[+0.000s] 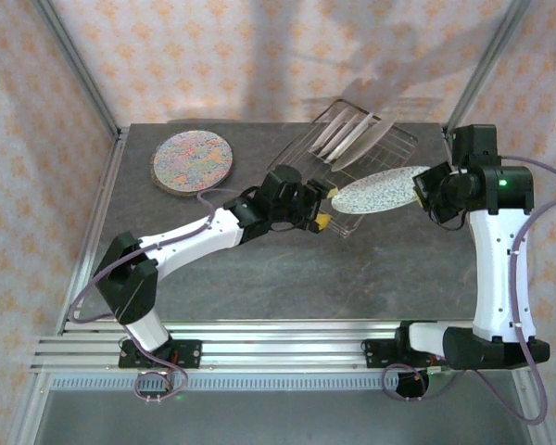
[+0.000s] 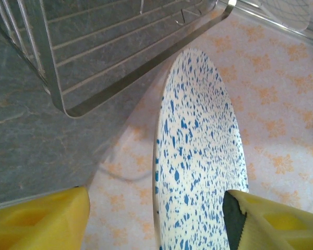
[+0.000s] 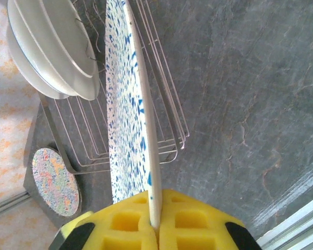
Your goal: Unload the plates from the dish rack
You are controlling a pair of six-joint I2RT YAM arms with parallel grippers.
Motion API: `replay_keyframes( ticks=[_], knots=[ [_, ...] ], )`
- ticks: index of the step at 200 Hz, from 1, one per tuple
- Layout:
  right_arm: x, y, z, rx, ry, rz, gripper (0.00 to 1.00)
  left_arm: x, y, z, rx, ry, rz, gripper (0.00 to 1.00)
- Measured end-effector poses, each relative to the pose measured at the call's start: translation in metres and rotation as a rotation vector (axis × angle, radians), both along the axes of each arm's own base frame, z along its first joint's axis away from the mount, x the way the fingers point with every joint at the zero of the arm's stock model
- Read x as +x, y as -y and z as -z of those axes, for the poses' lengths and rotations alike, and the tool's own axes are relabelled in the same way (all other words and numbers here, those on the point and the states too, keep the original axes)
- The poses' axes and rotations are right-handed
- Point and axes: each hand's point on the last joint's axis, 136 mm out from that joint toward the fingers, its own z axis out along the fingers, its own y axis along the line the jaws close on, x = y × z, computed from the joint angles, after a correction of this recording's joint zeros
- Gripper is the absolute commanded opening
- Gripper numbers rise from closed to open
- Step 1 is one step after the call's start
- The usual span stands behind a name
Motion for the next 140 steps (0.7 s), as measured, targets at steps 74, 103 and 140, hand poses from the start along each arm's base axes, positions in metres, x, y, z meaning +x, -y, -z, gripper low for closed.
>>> replay_keyframes(
  ticks=[74,103,140],
  knots=[
    [0.004,-0.008,0.006,0.065,0.015,0.008,0.0,0.009,0.013,-0.008,-0.104,-0.023,-0.034,0.42],
    [0.007,-0.01,0.006,0.082,0.025,0.01,0.0,0.01,0.014,-0.011,-0.121,-0.023,-0.039,0.35],
    [0.009,-0.013,0.013,0.101,0.015,0.012,0.0,0.011,0.015,-0.013,-0.133,-0.027,-0.043,0.29]
  ],
)
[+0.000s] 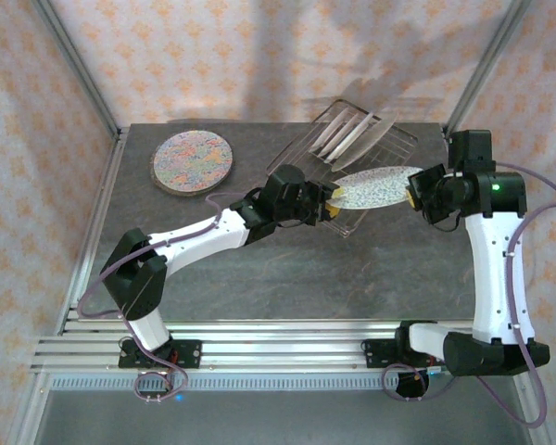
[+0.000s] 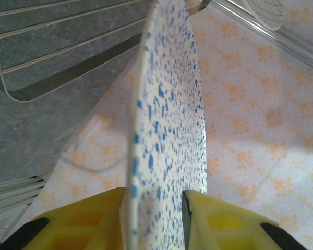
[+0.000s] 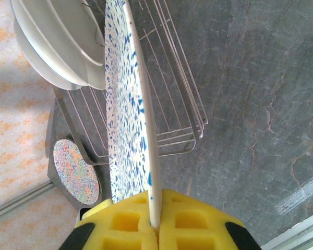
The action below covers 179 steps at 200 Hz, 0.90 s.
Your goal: Unload the plates from the dish rack
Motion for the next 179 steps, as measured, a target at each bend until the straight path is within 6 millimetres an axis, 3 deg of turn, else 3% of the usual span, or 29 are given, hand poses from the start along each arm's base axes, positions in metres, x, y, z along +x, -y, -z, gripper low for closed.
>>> replay_keyframes(
  ticks=[59,102,130,179],
  knots=[
    [0.001,-0.001,0.0,0.01,0.007,0.004,0.0,0.0,0.0,-0.001,-0.013,-0.014,-0.006,0.03],
    [-0.003,-0.001,-0.006,0.011,0.033,0.004,0.0,-0.001,0.0,-0.004,-0.027,-0.015,-0.003,0.0],
    [-0.005,-0.004,-0.005,0.027,0.029,-0.003,0.2,-0.006,-0.003,-0.002,-0.025,-0.02,-0.005,0.0],
    [-0.01,-0.005,-0.012,0.028,0.062,-0.019,0.5,-0.015,-0.015,0.02,0.007,-0.066,-0.026,0.0]
  ],
)
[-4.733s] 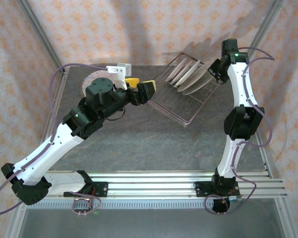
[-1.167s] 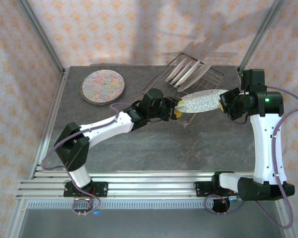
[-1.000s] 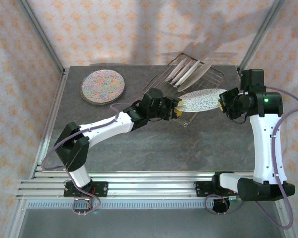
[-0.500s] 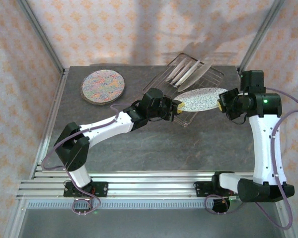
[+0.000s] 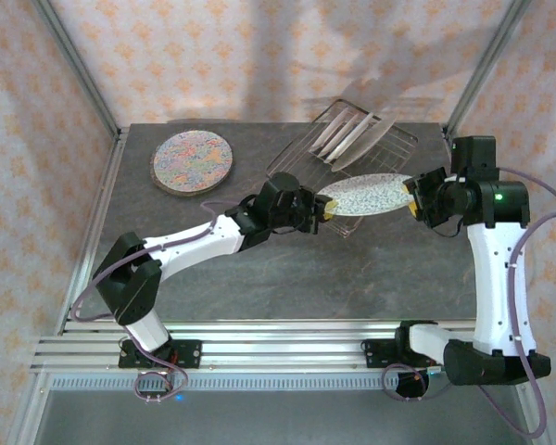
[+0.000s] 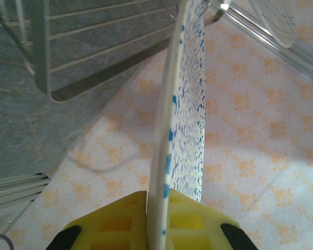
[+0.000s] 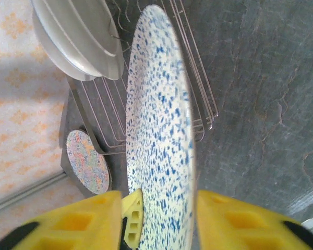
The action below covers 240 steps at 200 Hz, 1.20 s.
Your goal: Unload the plates from the dish rack
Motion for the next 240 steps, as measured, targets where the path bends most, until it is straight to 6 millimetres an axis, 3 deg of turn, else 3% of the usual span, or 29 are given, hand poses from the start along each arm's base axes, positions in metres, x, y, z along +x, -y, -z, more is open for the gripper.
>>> replay_keyframes(
  ticks=[24,54,87,136,206,240],
  knots=[
    [-0.002,0.0,-0.004,-0.009,0.021,-0.011,0.62,-0.005,-0.008,0.003,0.008,-0.013,-0.006,0.0],
    [-0.003,-0.001,-0.006,-0.025,0.037,-0.036,0.69,-0.01,-0.024,-0.009,0.004,-0.008,-0.02,0.0],
    [-0.005,-0.001,-0.012,-0.06,0.077,-0.083,0.71,-0.01,-0.051,-0.028,-0.006,0.027,-0.055,0.0],
    [-0.002,-0.008,-0.03,-0.091,0.189,-0.175,0.72,-0.013,-0.092,-0.038,0.034,0.033,-0.103,0.0],
    [0.02,-0.045,-0.073,-0.14,0.468,-0.422,0.72,-0.011,-0.156,-0.053,0.09,0.078,-0.19,0.0],
    [0.026,-0.071,-0.08,-0.194,0.58,-0.553,0.72,0.0,-0.188,-0.056,0.13,0.111,-0.237,0.0]
  ],
)
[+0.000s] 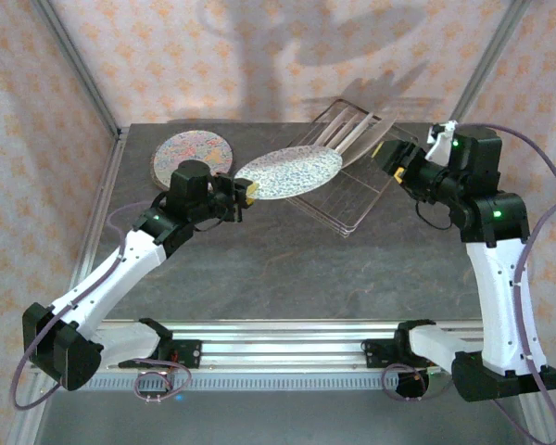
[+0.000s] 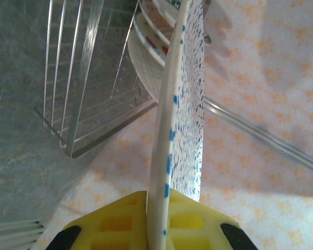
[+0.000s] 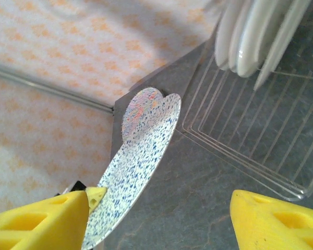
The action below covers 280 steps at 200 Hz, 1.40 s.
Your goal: Unload the plates from the dish rack
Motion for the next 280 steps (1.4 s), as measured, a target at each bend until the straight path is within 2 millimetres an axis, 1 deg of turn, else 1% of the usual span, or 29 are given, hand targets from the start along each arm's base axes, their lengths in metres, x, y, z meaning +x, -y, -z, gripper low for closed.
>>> replay_keyframes(
  ticks=[30,61,89,113,131,159,190,216,280],
  knots=[
    [0.005,-0.023,0.004,-0.052,0.098,-0.092,0.72,0.011,-0.03,0.004,0.051,0.017,-0.047,0.0],
    [0.001,-0.05,0.003,-0.111,0.25,-0.191,0.73,0.021,-0.065,0.008,0.083,0.037,-0.119,0.0],
    [-0.004,-0.069,-0.002,-0.158,0.399,-0.253,0.76,0.03,-0.097,0.014,0.136,0.053,-0.177,0.0],
    [-0.003,-0.086,-0.007,-0.204,0.494,-0.29,0.79,0.036,-0.12,0.014,0.188,0.085,-0.21,0.0],
    [0.0,-0.1,-0.01,-0.238,0.551,-0.314,0.81,0.041,-0.134,0.019,0.223,0.104,-0.23,0.0],
    [0.003,-0.122,-0.012,-0.275,0.617,-0.344,0.83,0.048,-0.154,0.036,0.282,0.123,-0.263,0.0],
    [0.006,-0.145,-0.005,-0.294,0.64,-0.38,0.84,0.059,-0.175,0.06,0.32,0.125,-0.3,0.0],
    [0.009,-0.154,-0.004,-0.295,0.654,-0.385,0.85,0.068,-0.194,0.077,0.351,0.124,-0.337,0.0],
    [0.015,-0.157,-0.001,-0.303,0.651,-0.369,0.85,0.094,-0.239,0.094,0.448,0.207,-0.436,0.0]
  ],
)
